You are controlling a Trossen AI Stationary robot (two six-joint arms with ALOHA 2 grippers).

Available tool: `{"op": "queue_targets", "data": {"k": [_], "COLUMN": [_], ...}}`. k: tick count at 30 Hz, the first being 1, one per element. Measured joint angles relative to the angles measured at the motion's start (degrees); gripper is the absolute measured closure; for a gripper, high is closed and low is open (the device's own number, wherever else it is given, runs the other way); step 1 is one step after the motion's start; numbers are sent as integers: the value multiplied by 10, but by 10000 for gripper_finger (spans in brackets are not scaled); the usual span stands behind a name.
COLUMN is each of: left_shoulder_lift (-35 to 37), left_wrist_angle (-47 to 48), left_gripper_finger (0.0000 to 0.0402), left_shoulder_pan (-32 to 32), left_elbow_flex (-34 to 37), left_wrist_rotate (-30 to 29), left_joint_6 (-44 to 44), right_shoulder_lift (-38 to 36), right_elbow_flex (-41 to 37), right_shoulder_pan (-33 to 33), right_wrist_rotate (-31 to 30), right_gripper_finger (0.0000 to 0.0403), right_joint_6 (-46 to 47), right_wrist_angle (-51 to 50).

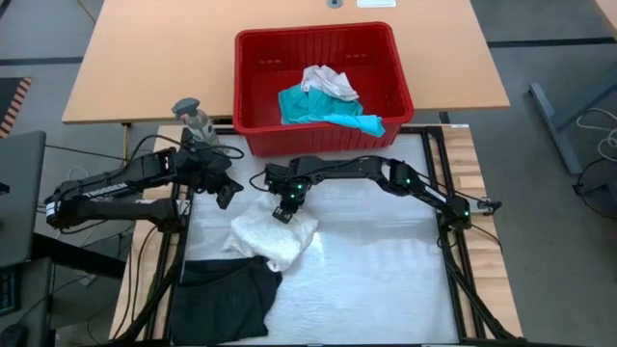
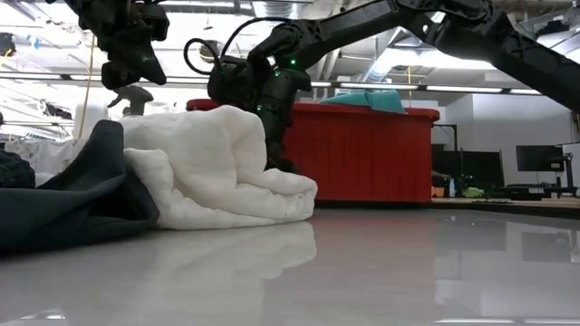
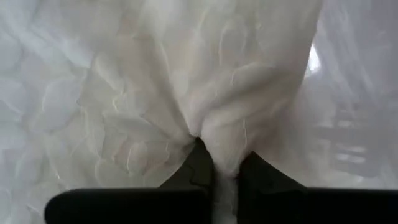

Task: Fold Laundry from Bin
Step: Stack the white dress on top of the black shorts

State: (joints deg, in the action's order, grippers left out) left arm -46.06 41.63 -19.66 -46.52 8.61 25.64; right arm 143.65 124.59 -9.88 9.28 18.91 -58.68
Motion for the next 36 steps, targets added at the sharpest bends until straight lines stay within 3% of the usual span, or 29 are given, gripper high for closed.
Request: {"op": "queue_targets", "data": {"k": [4,10,23,36], "left_shoulder_lift": [2,33,146,177], "left_wrist_angle": [2,18,63,117], "left_gripper_finger": [402,401,401,402], "left_shoulder_pan": [0,0,0,0], "left_elbow_flex": [-2,-36,-54,-54], "left_wrist_rotate": [0,6,-4,-11], "left_joint_6": [-6,-21,3,-26], "right_shoulder_lift": [1,8,-68,-112], "right_elbow_flex": [17,101,98,103], "right_shoulder_pan": [-11,-16,15,91], "right_wrist_rotate": [-4,-84,-167,-210], "right_gripper_finger": [351,351,351,351], "right_joint_6": [-1,-29,-7,36], "right_wrist_angle": [-17,-95,-79,31]}}
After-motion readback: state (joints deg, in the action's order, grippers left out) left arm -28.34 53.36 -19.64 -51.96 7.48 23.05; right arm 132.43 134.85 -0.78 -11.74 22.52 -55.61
